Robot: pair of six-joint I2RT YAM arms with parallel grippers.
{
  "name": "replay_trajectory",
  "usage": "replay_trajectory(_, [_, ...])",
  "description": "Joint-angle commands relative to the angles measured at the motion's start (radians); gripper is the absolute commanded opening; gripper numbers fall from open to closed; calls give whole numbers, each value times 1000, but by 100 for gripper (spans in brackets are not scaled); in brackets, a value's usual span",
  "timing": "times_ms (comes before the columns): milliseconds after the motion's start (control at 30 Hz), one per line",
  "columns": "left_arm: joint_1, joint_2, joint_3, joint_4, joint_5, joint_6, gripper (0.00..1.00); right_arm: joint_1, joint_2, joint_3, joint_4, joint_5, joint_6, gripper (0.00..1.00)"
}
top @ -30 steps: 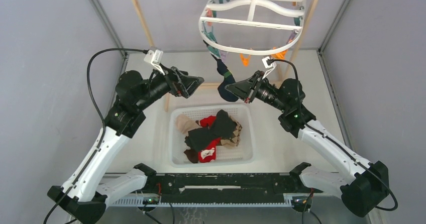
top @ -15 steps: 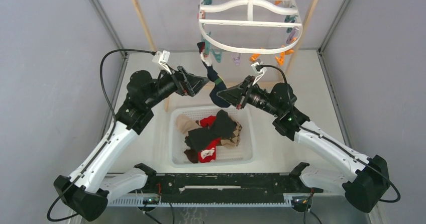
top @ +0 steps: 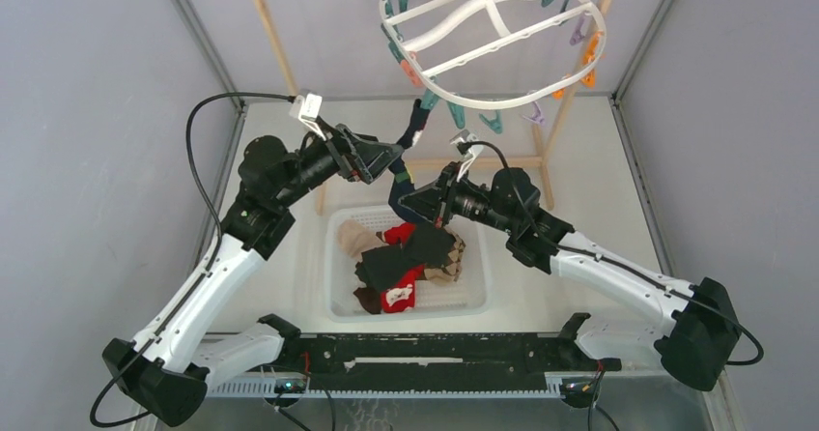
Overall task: Remove the socks clipped to the hanger
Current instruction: Remove the sock from the hanger.
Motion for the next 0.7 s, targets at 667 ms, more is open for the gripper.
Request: replay_trajectory(667, [-87, -47, -19, -94, 39, 82, 100, 63, -11, 88, -1, 76, -54, 0])
